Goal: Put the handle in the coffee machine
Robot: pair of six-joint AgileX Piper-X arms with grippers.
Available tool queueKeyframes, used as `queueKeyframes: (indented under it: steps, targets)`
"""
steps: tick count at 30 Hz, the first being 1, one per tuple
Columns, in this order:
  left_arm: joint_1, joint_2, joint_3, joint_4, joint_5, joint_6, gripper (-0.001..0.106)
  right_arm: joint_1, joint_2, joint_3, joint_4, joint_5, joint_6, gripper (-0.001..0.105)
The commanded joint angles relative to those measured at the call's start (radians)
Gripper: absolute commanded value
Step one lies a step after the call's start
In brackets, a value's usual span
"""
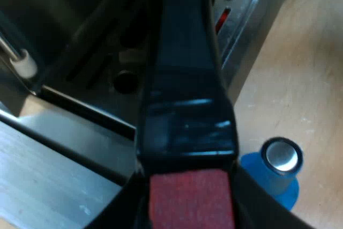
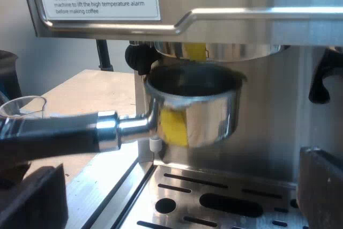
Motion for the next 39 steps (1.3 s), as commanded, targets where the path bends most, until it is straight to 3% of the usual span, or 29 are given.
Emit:
queueKeyframes:
  steps: [1,20,27,39]
  targets:
    - [-0.003,0.02,-0.021,-0.035,0.063,-0.008,0.0,-0.006,-0.001,0.0,-0.006,-0.008,-0.004,0.087]
    - [-0.039,0.081,-0.063,-0.076,0.07,-0.035,0.0,-0.006,-0.001,0.0,-0.006,-0.008,-0.004,0.087]
    - [-0.063,0.085,-0.069,-0.146,0.05,-0.115,0.0,-0.006,-0.001,0.0,-0.006,-0.008,-0.004,0.087]
    - [-0.063,0.085,-0.069,-0.158,0.032,-0.115,0.0,-0.006,-0.001,0.0,-0.006,-0.008,-0.004,0.087]
